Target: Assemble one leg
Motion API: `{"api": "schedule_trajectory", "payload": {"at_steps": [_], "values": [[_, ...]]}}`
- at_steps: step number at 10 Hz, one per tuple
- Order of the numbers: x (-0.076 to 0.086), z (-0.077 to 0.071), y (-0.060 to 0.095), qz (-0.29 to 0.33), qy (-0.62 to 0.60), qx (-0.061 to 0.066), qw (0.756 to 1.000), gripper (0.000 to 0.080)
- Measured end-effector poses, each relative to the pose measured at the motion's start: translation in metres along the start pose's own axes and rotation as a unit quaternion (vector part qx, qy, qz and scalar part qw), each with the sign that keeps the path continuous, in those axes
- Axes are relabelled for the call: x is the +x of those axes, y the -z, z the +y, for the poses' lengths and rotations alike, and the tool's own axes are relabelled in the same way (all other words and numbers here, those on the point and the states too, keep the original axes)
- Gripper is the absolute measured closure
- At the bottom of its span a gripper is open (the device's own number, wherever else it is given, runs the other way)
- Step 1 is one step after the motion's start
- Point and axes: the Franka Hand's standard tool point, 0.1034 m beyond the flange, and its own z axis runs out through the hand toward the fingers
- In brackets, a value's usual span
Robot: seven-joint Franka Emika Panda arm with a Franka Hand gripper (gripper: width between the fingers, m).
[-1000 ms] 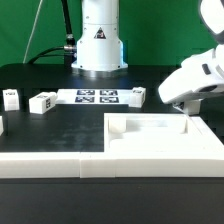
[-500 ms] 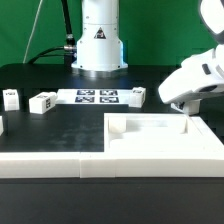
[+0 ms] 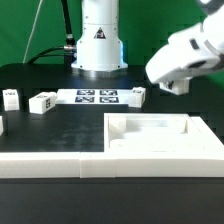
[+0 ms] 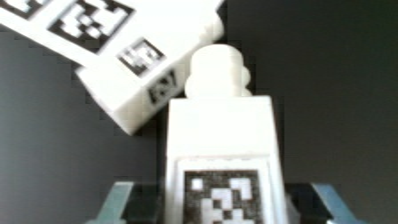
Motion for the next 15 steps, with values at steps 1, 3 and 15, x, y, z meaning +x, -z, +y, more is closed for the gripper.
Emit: {"api": "schedule_trajectory", "payload": {"at_steps": [1, 3, 15], "values": [[-0.007, 0.005, 0.003, 0.01, 0.004, 0.0, 1.0, 0.0512], [0.0, 0.003, 0.001, 0.029, 0.007, -0.002, 1.0, 0.0512], [-0.004, 0.08, 0.057, 0.499, 0.032, -0.058, 0.864, 0.0511]]}}
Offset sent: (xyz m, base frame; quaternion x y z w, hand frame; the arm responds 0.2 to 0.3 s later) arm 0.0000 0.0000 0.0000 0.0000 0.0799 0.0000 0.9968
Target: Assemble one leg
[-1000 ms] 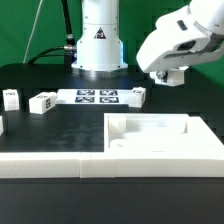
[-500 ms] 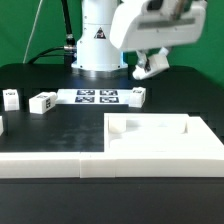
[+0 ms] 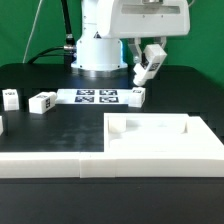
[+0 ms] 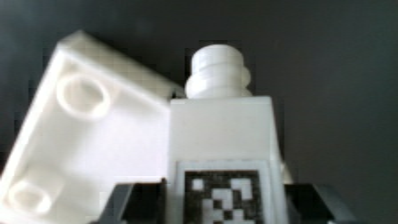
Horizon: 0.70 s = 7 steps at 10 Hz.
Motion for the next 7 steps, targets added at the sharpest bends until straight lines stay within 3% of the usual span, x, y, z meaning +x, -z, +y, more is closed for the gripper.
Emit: {"api": "schedule_trajectory", "payload": {"at_steps": [1, 3, 4, 7], "values": [[0.01, 0.0, -0.01, 0.019, 0.002, -0.004, 1.0, 0.0511], [0.044, 0.038, -0.019, 0.096, 0.017, -0.051, 0.994, 0.0511], [0.054, 0.047, -0.022, 0.118, 0.007, -0.057, 0.991, 0.0511], [0.053, 0.046, -0.024, 0.118, 0.004, -0.053, 0.992, 0.0511]]}}
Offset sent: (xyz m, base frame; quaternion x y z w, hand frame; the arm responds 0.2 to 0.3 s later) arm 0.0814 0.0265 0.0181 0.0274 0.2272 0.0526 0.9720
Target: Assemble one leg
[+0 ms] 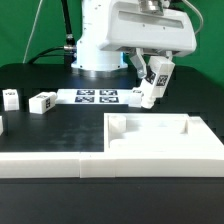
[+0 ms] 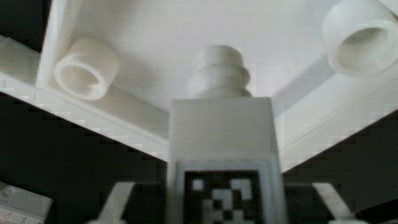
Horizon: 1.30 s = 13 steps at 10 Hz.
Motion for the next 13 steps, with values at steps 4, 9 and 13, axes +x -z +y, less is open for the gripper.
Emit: {"api": "schedule_trajectory", "payload": {"at_steps": [4, 9, 13], "values": [[0.006, -0.006, 0.002, -0.004, -0.062, 0.007, 0.998, 0.0511], [0.057, 0.008, -0.035, 0.007, -0.093, 0.028, 0.995, 0.0511], [0.054, 0.007, -0.035, 0.005, -0.094, 0.029, 0.995, 0.0511]]}}
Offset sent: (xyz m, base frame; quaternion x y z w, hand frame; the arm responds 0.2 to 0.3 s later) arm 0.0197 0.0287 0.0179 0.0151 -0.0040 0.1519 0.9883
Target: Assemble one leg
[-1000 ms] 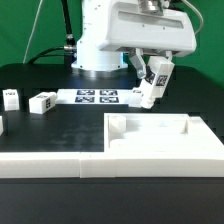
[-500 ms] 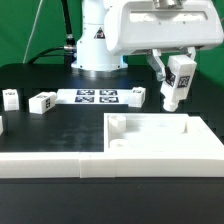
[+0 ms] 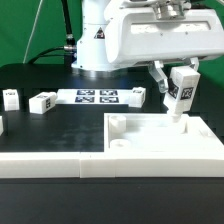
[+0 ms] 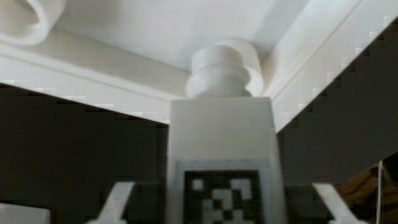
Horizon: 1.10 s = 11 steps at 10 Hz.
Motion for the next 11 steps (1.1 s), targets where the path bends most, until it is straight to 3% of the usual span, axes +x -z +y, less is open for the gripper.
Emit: {"api": "schedule_trajectory", "payload": {"at_steps": [4, 8, 9, 11], "values": [[0.007, -0.019, -0.013, -0.001, -0.022, 0.013, 1.0, 0.0511], [0.015, -0.018, -0.027, 0.02, -0.023, 0.008, 1.0, 0.0511], [0.016, -0.01, -0.029, 0.047, -0.022, -0.006, 0.999, 0.0511], [0.015, -0.013, -0.032, 0.038, -0.023, -0.001, 0.999, 0.0511]]}}
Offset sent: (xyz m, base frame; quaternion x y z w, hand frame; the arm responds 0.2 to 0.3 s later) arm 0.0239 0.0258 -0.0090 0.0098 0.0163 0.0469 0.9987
